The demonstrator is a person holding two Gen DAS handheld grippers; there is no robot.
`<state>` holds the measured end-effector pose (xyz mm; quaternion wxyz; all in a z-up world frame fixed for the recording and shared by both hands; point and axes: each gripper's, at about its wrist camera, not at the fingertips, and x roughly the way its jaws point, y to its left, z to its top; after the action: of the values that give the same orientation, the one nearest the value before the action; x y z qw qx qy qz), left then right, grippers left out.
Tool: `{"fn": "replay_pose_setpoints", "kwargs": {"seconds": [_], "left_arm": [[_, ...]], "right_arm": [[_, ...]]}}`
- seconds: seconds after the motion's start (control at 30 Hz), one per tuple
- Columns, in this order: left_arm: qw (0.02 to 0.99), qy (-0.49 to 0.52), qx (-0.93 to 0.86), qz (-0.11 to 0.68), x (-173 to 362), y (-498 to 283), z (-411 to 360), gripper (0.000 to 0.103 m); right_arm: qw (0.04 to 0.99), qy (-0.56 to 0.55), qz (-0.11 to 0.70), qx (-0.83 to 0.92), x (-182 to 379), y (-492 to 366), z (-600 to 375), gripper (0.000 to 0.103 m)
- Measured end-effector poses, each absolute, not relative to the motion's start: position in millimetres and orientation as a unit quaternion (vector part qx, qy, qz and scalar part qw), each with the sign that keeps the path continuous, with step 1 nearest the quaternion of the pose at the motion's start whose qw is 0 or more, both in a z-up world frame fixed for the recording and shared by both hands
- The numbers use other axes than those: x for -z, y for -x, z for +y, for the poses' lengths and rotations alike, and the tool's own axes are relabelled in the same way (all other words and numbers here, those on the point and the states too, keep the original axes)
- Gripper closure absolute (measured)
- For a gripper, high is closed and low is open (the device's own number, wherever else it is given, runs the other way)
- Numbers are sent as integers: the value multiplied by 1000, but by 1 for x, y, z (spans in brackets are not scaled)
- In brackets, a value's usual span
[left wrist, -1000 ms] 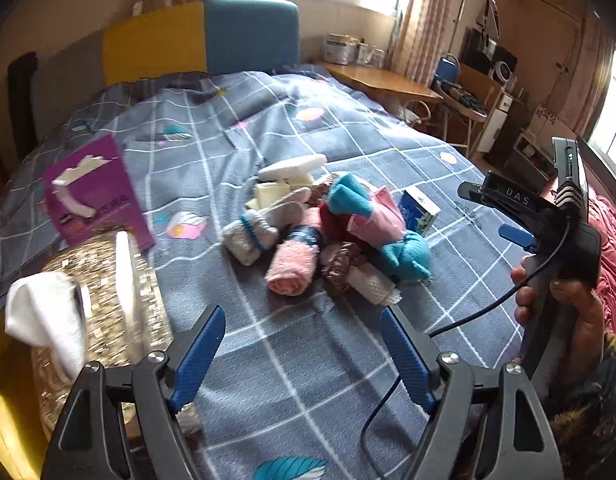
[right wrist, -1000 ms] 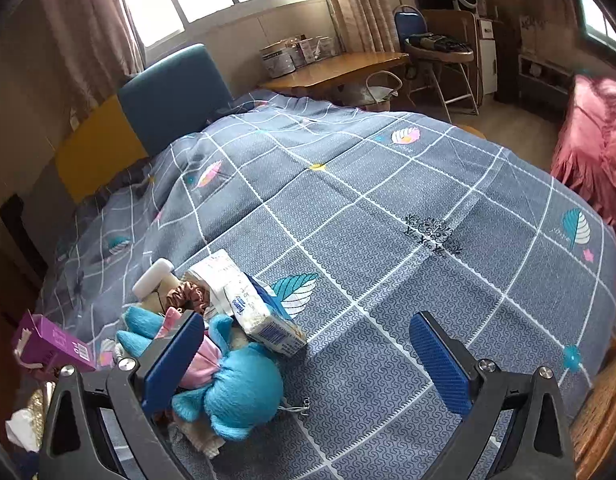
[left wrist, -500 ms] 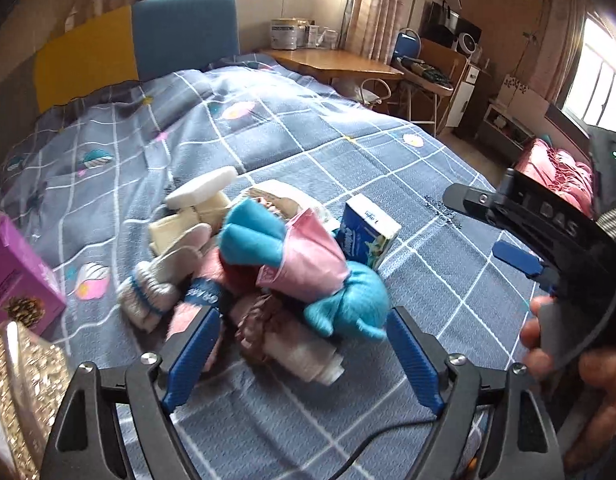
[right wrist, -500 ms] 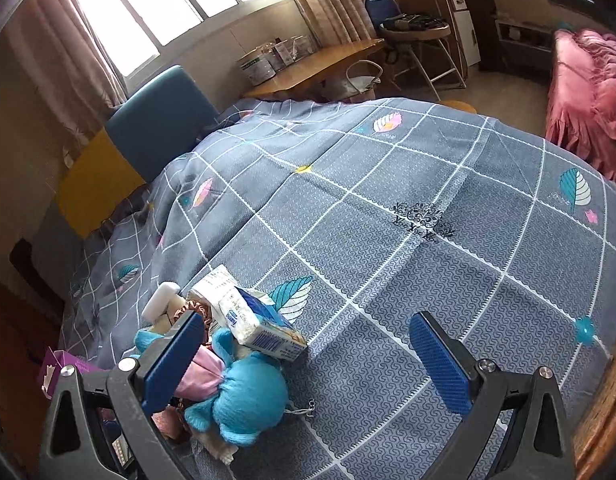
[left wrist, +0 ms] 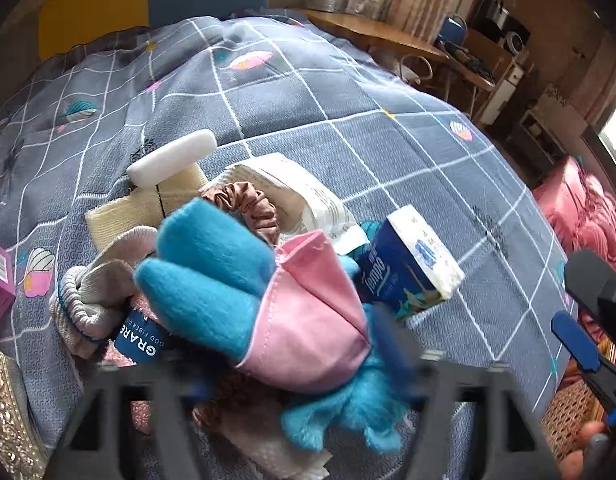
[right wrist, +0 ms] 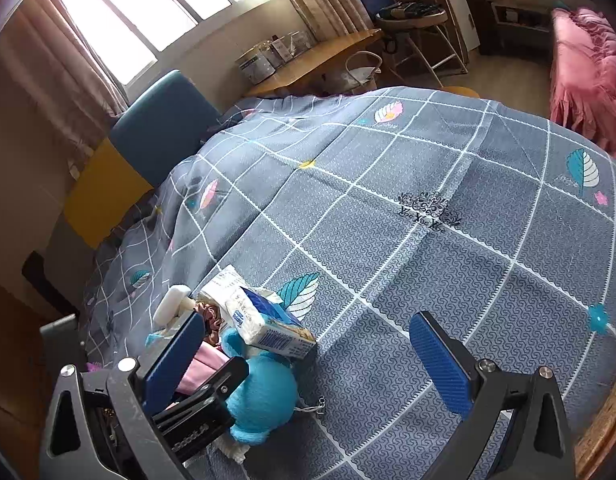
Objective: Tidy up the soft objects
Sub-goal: 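Reach into the pile and grasp the blue plush toy with the left gripper, then carry the blue plush into the gold tray and release with left gripper while right grasps white tissue pack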
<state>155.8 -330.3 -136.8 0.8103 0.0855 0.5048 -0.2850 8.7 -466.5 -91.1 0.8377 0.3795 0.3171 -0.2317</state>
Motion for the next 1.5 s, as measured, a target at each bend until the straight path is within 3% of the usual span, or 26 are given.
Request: {"fn": "replay_pose_setpoints", "kwargs": {"seconds": [0.1, 0.2, 0.33, 0.7, 1.13, 1.2, 1.3, 1.47, 1.5], "left_arm": [[809, -74, 301, 499, 130, -151, -320, 68], [805, -80, 326, 490, 119, -142, -311, 72], [800, -75, 341, 487, 96, -146, -299, 72], [841, 21, 286, 459, 11, -250, -237, 72], [911, 97, 91, 390, -73, -334, -36, 72], [916, 109, 50, 384, -74, -333, 14, 72], [917, 118, -5, 381, -62, -323, 82, 72], [906, 137, -49, 396, -17, -271, 170, 72], [904, 139, -55, 401, -7, -258, 182, 72]], "right_arm": [[840, -373, 319, 233, 91, -10, -465, 0], [840, -365, 327, 234, 92, -13, -464, 3], [840, -347, 349, 230, 95, -20, -459, 12], [841, -276, 422, 197, 106, -46, -432, 13], [829, -179, 498, 179, 127, -108, -426, 13], [830, -169, 501, 177, 129, -114, -426, 17], [833, -154, 504, 171, 131, -123, -423, 32], [834, -132, 508, 168, 134, -126, -418, 71], [835, -132, 507, 167, 133, -125, -418, 71]]}}
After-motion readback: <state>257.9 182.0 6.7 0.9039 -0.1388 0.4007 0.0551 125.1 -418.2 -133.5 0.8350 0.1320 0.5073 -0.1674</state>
